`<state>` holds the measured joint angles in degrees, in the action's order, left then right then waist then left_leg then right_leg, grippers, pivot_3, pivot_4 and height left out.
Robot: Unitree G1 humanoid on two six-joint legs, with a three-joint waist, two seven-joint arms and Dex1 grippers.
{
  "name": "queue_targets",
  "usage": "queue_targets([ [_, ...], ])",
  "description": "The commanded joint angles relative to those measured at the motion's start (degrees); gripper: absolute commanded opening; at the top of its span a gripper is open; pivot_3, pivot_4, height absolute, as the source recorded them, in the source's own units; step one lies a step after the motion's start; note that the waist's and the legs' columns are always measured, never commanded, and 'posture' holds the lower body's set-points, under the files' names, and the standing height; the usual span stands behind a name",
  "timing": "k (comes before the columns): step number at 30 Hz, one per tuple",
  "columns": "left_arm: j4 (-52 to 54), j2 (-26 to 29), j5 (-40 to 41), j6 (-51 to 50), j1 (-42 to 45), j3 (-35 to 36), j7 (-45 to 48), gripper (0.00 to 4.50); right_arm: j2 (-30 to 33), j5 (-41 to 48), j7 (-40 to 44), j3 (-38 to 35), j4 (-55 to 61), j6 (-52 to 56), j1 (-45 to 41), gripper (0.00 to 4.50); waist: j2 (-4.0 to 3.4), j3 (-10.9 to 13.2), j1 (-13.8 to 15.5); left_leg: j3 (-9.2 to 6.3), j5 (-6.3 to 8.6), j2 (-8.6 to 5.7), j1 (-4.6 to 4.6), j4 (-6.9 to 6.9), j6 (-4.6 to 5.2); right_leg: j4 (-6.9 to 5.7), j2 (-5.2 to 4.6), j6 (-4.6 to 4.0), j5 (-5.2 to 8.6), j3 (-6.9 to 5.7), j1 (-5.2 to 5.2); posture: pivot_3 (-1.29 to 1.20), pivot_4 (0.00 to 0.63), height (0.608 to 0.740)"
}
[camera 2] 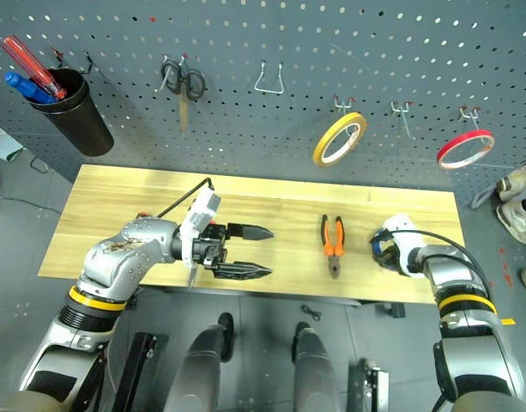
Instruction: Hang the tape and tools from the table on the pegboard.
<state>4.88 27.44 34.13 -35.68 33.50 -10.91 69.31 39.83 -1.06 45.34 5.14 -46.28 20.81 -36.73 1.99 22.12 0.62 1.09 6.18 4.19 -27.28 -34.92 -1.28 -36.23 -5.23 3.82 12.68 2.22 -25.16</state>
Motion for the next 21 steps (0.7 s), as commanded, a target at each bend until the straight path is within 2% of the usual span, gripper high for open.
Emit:
queue_targets([
  [1,2.95,-0.18,2.00,-1.16,0.15,1.21,-0.14,4.50,-0.19,-1.38,0.22,0.97,0.31,-0.79,3.46,0.43,0.00,0.00,0.01,0.00,0.00,0.00,0.00,0.00,0.00,0.01,0.00,0.00,0.00,0.00,0.00,0.08,0.462,0.740],
  [3,3.84,-0.13,2.35,-1.82,-0.21,1.39,-0.34,4.50,0.89,-2.28,-1.72,0.58,4.13,-3.15,5.88,0.43,0.00,0.00,0.04,-0.01,0.00,0.00,0.00,0.01,0.00,0.01,0.00,0.01,0.01,-0.01,0.00,0.08,0.460,0.740],
  [4,4.39,-0.19,2.95,-2.63,-0.42,1.80,-0.87,4.50,1.88,-2.45,-3.54,-0.66,9.92,-3.76,8.73,0.43,0.00,0.00,0.12,-0.02,0.00,0.00,0.00,0.03,0.00,0.01,0.00,0.02,0.01,-0.01,0.00,0.08,0.455,0.740],
  [9,7.21,-1.25,10.06,-11.14,-0.79,6.09,-6.16,4.50,2.76,-3.55,-13.67,-11.57,48.38,1.92,27.60,0.43,-0.51,0.25,0.63,-0.12,0.00,-0.22,-0.15,0.11,-0.01,-0.07,-0.11,-0.01,0.10,0.07,-0.11,0.03,0.433,0.740],
  [11,8.14,-2.52,15.10,-15.65,0.02,9.73,-10.29,4.50,0.18,-5.48,-17.57,-16.47,66.09,3.11,35.81,0.43,-0.63,0.25,0.22,-0.12,0.00,-0.28,-0.17,0.08,-0.01,-0.10,-0.14,0.18,0.18,0.14,-0.14,0.00,0.416,0.740],
  [13,9.23,-3.80,18.76,-18.46,0.69,12.41,-13.96,4.50,-1.79,-7.76,-20.40,-18.74,77.67,3.28,40.32,0.43,-0.63,0.24,-0.38,-0.18,0.00,-0.27,-0.17,0.04,-0.04,-0.17,-0.10,0.41,0.32,0.14,-0.14,-0.01,0.400,0.740],
  [16,10.14,-7.48,27.44,-22.11,3.79,18.01,-22.53,4.50,-3.53,-12.20,-23.74,-17.71,88.65,2.15,40.67,0.43,-0.62,0.23,-1.25,-0.25,-0.11,-0.28,-0.09,-0.01,-0.22,-0.33,-0.07,0.39,0.31,0.15,-0.11,-0.04,0.384,0.740],
  [21,6.52,-11.47,35.55,-21.89,10.12,24.41,-33.17,4.50,-5.00,-14.43,-27.35,-14.66,83.88,1.42,29.12,0.43,-0.56,0.20,-2.19,-0.33,-0.39,-0.37,-0.11,0.05,-0.43,-0.19,-0.06,-0.11,0.10,0.17,-0.10,-0.04,0.365,0.740],
])
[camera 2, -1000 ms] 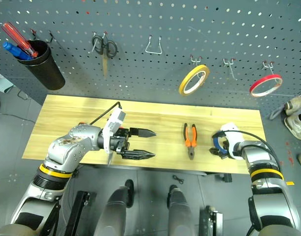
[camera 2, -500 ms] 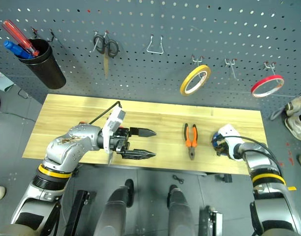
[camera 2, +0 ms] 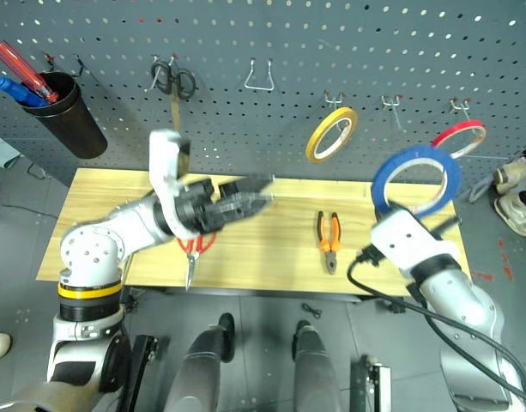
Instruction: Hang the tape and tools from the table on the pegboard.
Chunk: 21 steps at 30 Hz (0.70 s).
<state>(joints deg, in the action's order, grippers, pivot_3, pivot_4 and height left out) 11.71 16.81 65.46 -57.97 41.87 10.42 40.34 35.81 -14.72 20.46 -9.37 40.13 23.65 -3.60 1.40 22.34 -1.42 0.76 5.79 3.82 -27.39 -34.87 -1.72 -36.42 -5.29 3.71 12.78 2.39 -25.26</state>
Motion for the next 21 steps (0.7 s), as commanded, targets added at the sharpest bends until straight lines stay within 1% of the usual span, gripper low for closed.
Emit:
queue_targets([
  [1,-0.69,-1.07,4.87,0.67,2.52,3.48,-5.01,4.50,-1.41,-0.30,-2.88,0.04,-5.19,-1.93,-6.57,0.43,0.04,-0.03,-0.26,-0.04,-0.03,0.01,0.02,0.03,0.02,0.13,0.04,-0.02,-0.11,-0.01,0.08,-0.03,0.361,0.740],
  [3,-0.61,-1.13,5.18,0.83,3.19,2.96,-5.33,4.50,-1.94,0.78,-2.75,0.42,-11.00,-2.96,-10.49,0.43,0.04,-0.03,-0.31,-0.05,-0.20,-0.03,-0.01,0.04,0.20,0.22,0.02,0.05,-0.21,-0.01,0.11,-0.02,0.356,0.740],
  [4,-0.49,-1.13,5.20,0.84,3.16,2.53,-5.29,4.50,-2.55,1.71,-2.72,0.13,-13.73,-2.51,-12.09,0.43,0.04,-0.03,-0.29,-0.05,-0.22,-0.03,-0.03,0.03,0.22,0.27,0.03,0.18,-0.28,-0.01,0.12,-0.01,0.355,0.740],
  [5,-0.34,-0.90,4.67,0.90,2.88,1.86,-5.02,4.50,-3.07,2.93,-2.26,-0.10,-16.48,-1.96,-13.58,0.43,0.04,-0.04,-0.28,-0.05,-0.22,-0.04,-0.07,0.04,0.22,0.32,0.03,0.51,-0.46,0.00,0.12,-0.01,0.355,0.740],
  [11,-0.67,0.57,2.03,2.37,1.84,0.08,-3.06,4.50,-3.94,7.50,-0.47,-0.07,-25.94,-5.07,-19.01,0.43,0.04,-0.03,0.48,-0.06,-0.22,-0.09,-0.36,0.12,0.23,0.35,0.02,0.34,-0.55,-0.03,-0.07,0.01,0.351,0.740],
  [14,-0.51,0.90,1.40,2.60,1.57,-0.33,-2.66,4.50,-3.62,8.07,-0.30,0.50,-29.56,-8.27,-20.94,0.43,0.04,-0.03,0.56,-0.07,-0.22,-0.09,-0.41,0.07,0.23,0.35,0.02,0.40,-0.54,-0.05,-0.10,0.02,0.352,0.740],
  [16,-0.35,1.30,1.48,2.61,1.34,-0.36,-2.61,4.50,-3.91,8.43,-0.34,0.69,-31.16,-9.25,-21.62,0.43,0.04,-0.03,0.58,-0.09,-0.23,-0.09,-0.41,0.07,0.23,0.34,0.03,0.52,-0.47,-0.05,-0.10,0.02,0.352,0.740],
  [20,-0.79,1.82,1.60,2.79,1.71,-0.20,-2.51,4.50,-4.64,9.83,-0.13,1.09,-33.77,-10.24,-22.62,0.43,0.04,-0.03,0.61,-0.09,-0.23,-0.10,-0.42,0.05,0.22,0.33,0.02,0.50,-0.49,-0.05,-0.10,0.02,0.350,0.740],
  [21,-1.02,1.91,1.60,2.95,1.93,-0.11,-2.46,4.50,-4.73,10.15,-0.06,1.11,-34.20,-10.42,-22.80,0.93,0.04,-0.03,0.62,-0.09,-0.23,-0.09,-0.42,0.05,0.22,0.33,0.02,0.50,-0.50,-0.05,-0.10,0.02,0.350,0.740],
])
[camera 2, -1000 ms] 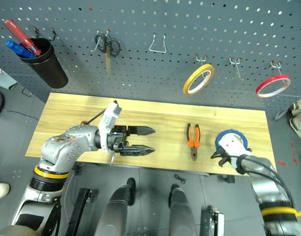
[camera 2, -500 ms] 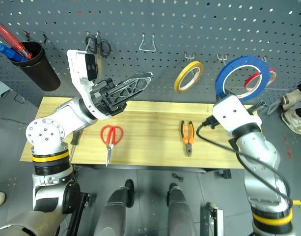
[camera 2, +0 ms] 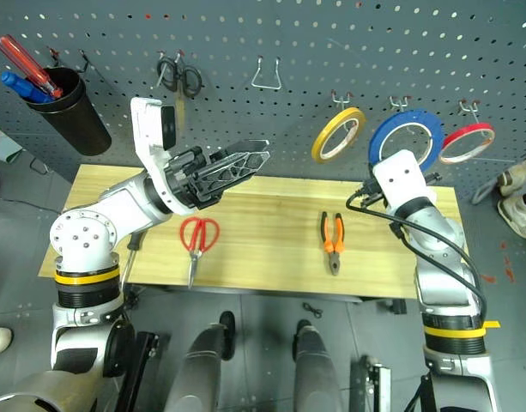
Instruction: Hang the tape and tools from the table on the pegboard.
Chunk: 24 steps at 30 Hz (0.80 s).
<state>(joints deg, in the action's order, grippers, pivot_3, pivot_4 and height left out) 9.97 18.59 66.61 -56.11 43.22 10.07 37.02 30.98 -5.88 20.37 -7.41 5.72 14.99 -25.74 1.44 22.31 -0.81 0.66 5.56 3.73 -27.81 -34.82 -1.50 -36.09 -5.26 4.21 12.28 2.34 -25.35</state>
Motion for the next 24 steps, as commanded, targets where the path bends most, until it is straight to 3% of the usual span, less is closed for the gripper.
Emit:
queue_targets([
  [1,0.47,0.23,0.41,1.27,0.82,0.33,0.93,4.50,0.07,1.50,0.03,-0.86,-0.12,-1.80,-0.71,1.46,0.00,0.00,0.01,0.00,0.00,0.00,0.00,0.00,0.00,-0.01,0.00,0.00,0.00,0.00,0.00,0.02,0.350,0.740],
  [8,0.62,1.79,-0.48,2.00,0.39,0.37,1.43,4.50,0.32,3.37,0.72,-2.45,3.49,-0.20,5.91,3.80,0.00,0.00,0.36,-0.04,0.00,0.00,0.00,0.00,0.00,-0.01,0.00,-0.11,-0.07,-0.03,0.03,0.03,0.353,0.740],
  [10,2.64,5.28,-4.37,2.69,-2.76,-2.43,4.70,4.50,-0.03,4.75,1.52,-2.62,6.55,4.61,10.50,4.45,-0.02,-0.01,0.29,-0.03,0.00,-0.01,-0.01,0.01,0.00,-0.01,-0.01,-0.14,-0.09,-0.02,0.02,0.03,0.362,0.740],
  [15,6.68,18.84,-15.08,7.75,-14.99,-7.45,15.45,4.50,-2.97,10.49,4.38,3.05,12.45,31.52,13.32,4.45,-0.03,-0.01,-0.74,0.01,-0.01,0.11,0.04,0.09,-0.03,-0.08,0.08,-0.32,-0.17,0.03,-0.09,0.03,0.382,0.740],
  [24,11.31,26.47,-15.01,7.18,-27.45,-3.29,18.29,4.50,-12.43,13.51,-2.79,1.46,4.65,53.34,0.71,4.45,-0.04,0.00,0.02,0.08,-0.15,0.25,-0.39,0.08,-0.06,-0.16,0.12,-0.76,-0.23,0.09,-0.84,0.09,0.405,0.740],
])
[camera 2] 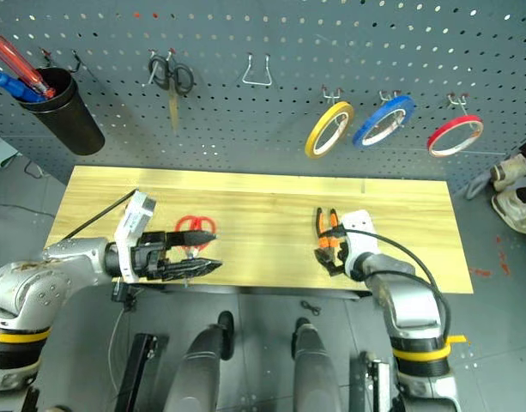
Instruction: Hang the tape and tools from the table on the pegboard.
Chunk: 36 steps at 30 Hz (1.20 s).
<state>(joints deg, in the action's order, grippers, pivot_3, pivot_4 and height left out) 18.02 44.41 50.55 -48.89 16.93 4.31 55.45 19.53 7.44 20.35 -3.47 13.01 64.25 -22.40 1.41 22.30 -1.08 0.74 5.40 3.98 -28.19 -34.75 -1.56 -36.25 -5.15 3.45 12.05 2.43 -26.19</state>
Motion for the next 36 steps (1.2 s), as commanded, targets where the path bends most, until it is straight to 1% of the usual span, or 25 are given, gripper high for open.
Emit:
queue_targets([
  [1,3.69,0.60,1.43,-0.23,-1.57,2.91,-0.70,4.50,-1.29,0.00,-3.60,-2.75,-4.26,4.88,-4.00,4.45,0.00,0.00,0.58,0.02,-0.01,-0.01,-0.04,0.01,0.01,0.01,-0.02,0.00,0.00,0.00,-0.04,0.10,0.406,0.740],
  [4,5.14,0.51,2.54,-0.85,-2.69,4.03,-1.83,4.50,-1.11,-0.75,-5.37,-2.31,-9.15,4.61,-7.22,4.45,-0.01,0.00,1.73,0.02,-0.09,-0.01,-0.13,0.01,0.14,0.03,-0.02,0.03,0.05,-0.02,-0.05,0.11,0.408,0.740],
  [7,6.37,0.67,3.18,-1.30,-3.56,4.63,-2.48,4.50,-1.53,-0.51,-5.97,-1.80,-12.66,4.15,-9.46,4.45,-0.01,0.00,2.10,0.02,-0.10,-0.04,-0.23,0.01,0.17,0.06,-0.03,0.15,-0.03,-0.02,-0.03,0.12,0.412,0.740],
  [8,6.70,0.67,3.46,-1.56,-3.67,4.88,-2.76,4.50,-1.60,-0.77,-6.36,-1.47,-13.80,3.80,-10.22,4.45,0.00,0.00,2.09,0.01,-0.10,-0.04,-0.24,0.02,0.17,0.06,-0.03,0.31,-0.13,-0.04,-0.03,0.12,0.414,0.740],
  [12,7.46,0.78,4.26,-2.35,-3.84,5.64,-3.55,4.50,-0.91,-1.87,-7.35,-0.10,-17.57,1.64,-12.30,4.45,0.00,0.00,1.92,-0.03,-0.10,-0.03,-0.31,0.07,0.18,0.05,0.01,0.31,-0.12,-0.07,-0.11,0.14,0.417,0.740],
  [16,7.98,0.87,4.82,-2.76,-4.15,6.02,-4.16,4.50,-0.28,-2.90,-7.93,0.36,-21.18,-1.11,-13.56,4.45,-0.01,0.00,1.89,-0.03,-0.11,-0.03,-0.30,0.06,0.18,0.04,0.00,0.58,0.04,-0.07,-0.11,0.14,0.419,0.740],
  [22,8.39,1.15,5.63,-3.11,-4.25,6.33,-4.49,4.50,-0.94,-2.07,-7.82,-0.84,-24.70,-1.22,-14.01,4.45,-0.01,0.00,1.92,-0.03,-0.11,-0.03,-0.30,0.06,0.18,0.05,0.00,0.57,0.03,-0.07,-0.10,0.14,0.419,0.740],
  [25,7.91,1.37,5.84,-3.10,-3.48,6.34,-4.24,4.50,-0.53,-1.80,-7.56,-1.11,-25.81,-1.98,-14.15,3.70,-0.01,0.01,1.93,-0.03,-0.10,-0.03,-0.30,0.06,0.18,0.05,0.00,0.57,0.03,-0.07,-0.10,0.14,0.423,0.740],
  [29,7.63,1.62,5.82,-2.79,-3.35,6.11,-3.92,4.50,-0.72,-1.20,-7.78,-1.76,-25.86,-1.74,-14.13,2.25,-0.01,0.01,1.94,-0.03,-0.10,-0.03,-0.30,0.06,0.18,0.06,0.00,0.58,0.04,-0.07,-0.10,0.14,0.420,0.740],
  [30,7.61,1.62,5.83,-2.71,-3.33,6.02,-3.93,4.50,-0.79,-1.04,-7.79,-1.84,-25.74,-1.62,-14.06,2.04,-0.01,0.01,1.94,-0.03,-0.10,-0.03,-0.30,0.06,0.18,0.06,0.00,0.58,0.04,-0.06,-0.10,0.14,0.420,0.740],
  [34,7.46,1.45,5.77,-2.41,-3.29,5.81,-3.89,4.50,-0.98,-0.41,-7.34,-1.53,-23.48,-1.18,-13.02,2.04,-0.01,0.01,1.93,-0.03,-0.10,-0.03,-0.31,0.07,0.18,0.07,0.00,0.57,0.04,-0.06,-0.10,0.13,0.421,0.740],
  [36,7.25,1.05,6.69,-2.69,-2.76,6.52,-4.52,4.50,-1.37,1.36,-5.86,-1.93,-18.81,-0.85,-11.94,2.04,-0.01,0.01,1.94,-0.03,-0.10,-0.03,-0.31,0.08,0.18,0.07,0.00,0.58,0.04,-0.07,-0.11,0.14,0.419,0.740],
])
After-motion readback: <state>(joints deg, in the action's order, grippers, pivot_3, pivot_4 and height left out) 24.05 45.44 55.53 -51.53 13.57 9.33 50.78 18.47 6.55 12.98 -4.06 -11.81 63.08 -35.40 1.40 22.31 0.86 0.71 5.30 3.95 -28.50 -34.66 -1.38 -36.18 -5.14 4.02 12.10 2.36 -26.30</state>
